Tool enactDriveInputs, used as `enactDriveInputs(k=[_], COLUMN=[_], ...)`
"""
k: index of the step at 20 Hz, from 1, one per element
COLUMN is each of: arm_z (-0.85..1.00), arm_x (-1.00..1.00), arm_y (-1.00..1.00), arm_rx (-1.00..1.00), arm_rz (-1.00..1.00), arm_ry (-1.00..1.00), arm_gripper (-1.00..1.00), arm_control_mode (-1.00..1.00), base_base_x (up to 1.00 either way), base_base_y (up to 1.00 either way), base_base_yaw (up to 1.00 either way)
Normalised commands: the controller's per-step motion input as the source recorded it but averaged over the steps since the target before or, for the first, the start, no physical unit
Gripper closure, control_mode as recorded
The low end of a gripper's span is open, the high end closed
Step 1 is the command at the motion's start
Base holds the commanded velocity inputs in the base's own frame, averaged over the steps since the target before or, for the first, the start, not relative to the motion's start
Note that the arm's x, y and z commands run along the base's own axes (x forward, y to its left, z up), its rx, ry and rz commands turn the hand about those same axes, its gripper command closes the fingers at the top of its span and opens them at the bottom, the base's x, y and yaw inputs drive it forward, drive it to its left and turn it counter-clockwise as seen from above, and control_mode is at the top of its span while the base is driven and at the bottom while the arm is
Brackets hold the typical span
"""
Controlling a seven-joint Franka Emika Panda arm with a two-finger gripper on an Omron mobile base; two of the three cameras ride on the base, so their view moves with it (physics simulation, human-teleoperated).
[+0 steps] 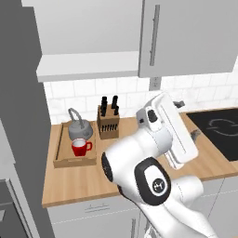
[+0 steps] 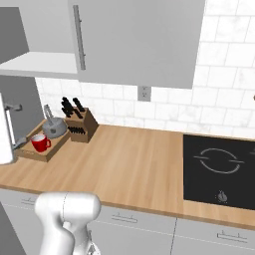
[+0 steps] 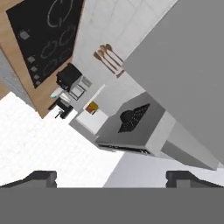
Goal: Pick the kettle from the counter and place it on the tray. Then pick the mug from the cabinet and place it on the tray. Then close the cabinet doors.
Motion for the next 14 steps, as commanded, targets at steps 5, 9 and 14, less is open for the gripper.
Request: enactDriveInputs(k=[5,9,14], arm_z=[0.0,0.0,0.01], arm_x=[-0.52,-0.22,-0.21], arm_y=[0.45,0.6,0.55], arm_rx=[-0.09,-0.11,-0.1], arm_rz=[-0.12,-0.09,0.0], arm_ry=[-0.12,-0.03,-0.05], arm_gripper=[-1.0,-1.0,-1.0], arm_control_mode=[-1.0,-1.0,-1.0], base_base_x=[0.0,0.0,0.0], base_base_y=[0.0,0.0,0.0], base_base_yaw=[0.0,0.0,0.0])
